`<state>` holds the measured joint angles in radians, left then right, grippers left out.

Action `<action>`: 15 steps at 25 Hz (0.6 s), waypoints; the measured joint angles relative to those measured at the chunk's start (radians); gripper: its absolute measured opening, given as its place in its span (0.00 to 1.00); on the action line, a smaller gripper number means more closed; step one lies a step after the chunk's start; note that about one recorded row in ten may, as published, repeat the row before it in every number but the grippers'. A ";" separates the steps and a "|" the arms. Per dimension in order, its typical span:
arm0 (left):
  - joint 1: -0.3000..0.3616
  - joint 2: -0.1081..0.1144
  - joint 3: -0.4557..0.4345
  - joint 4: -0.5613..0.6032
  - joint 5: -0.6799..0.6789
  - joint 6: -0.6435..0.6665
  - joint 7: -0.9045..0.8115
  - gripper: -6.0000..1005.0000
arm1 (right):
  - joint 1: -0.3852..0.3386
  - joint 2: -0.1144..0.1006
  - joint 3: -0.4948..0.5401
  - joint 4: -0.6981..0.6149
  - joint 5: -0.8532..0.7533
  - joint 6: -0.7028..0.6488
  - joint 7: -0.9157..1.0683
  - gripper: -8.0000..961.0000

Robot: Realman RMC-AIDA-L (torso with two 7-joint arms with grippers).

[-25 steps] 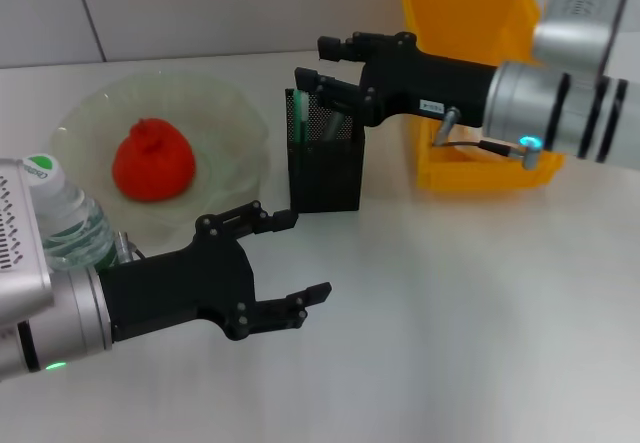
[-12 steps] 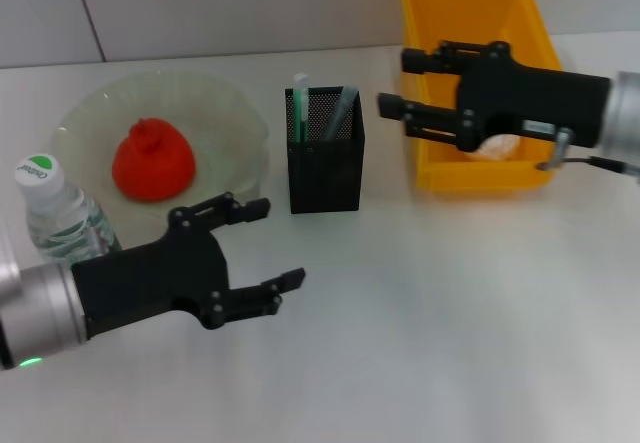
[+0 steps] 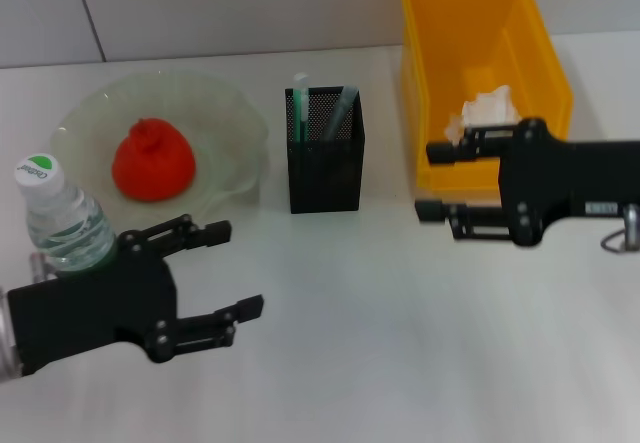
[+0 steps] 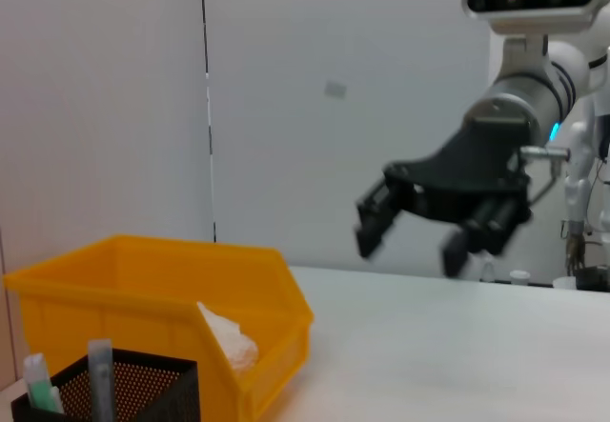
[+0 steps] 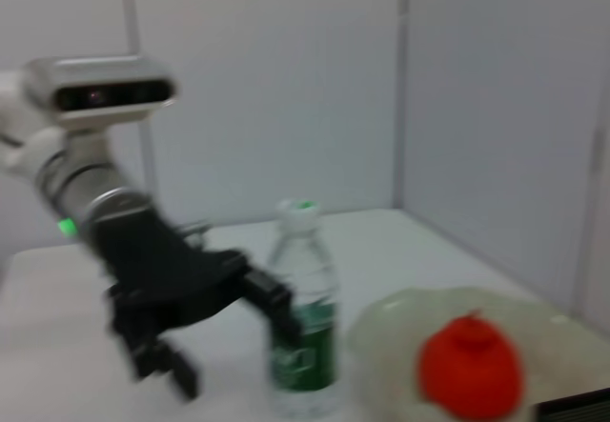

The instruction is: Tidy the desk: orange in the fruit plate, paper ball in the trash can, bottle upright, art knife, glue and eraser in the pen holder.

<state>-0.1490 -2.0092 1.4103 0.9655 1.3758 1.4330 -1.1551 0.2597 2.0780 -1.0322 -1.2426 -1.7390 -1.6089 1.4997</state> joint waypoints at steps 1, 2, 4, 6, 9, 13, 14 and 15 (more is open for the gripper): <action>0.000 0.000 0.000 0.000 0.000 0.000 0.000 0.82 | 0.000 0.000 -0.001 0.000 -0.009 -0.023 0.000 0.63; 0.018 0.000 -0.030 0.021 0.020 0.034 -0.019 0.82 | 0.000 0.001 -0.015 -0.001 -0.030 -0.056 0.000 0.63; 0.022 -0.006 -0.061 0.036 0.062 0.056 -0.041 0.82 | 0.000 0.001 -0.030 -0.001 -0.040 -0.064 -0.005 0.63; 0.021 -0.013 -0.078 0.046 0.091 0.065 -0.063 0.82 | 0.000 0.002 -0.062 0.001 -0.052 -0.072 -0.017 0.63; 0.014 -0.025 -0.097 0.070 0.159 0.078 -0.111 0.82 | -0.005 0.004 -0.115 0.021 -0.060 -0.070 -0.057 0.63; 0.017 -0.041 -0.110 0.109 0.195 0.085 -0.131 0.82 | -0.004 0.006 -0.145 0.072 -0.061 -0.065 -0.097 0.63; 0.020 -0.044 -0.114 0.121 0.199 0.086 -0.136 0.82 | -0.003 0.007 -0.152 0.093 -0.063 -0.064 -0.109 0.63; 0.020 -0.044 -0.115 0.125 0.202 0.086 -0.140 0.82 | -0.003 0.007 -0.152 0.093 -0.063 -0.064 -0.109 0.63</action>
<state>-0.1288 -2.0532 1.2951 1.0909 1.5775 1.5187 -1.2953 0.2570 2.0847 -1.1846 -1.1497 -1.8019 -1.6729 1.3904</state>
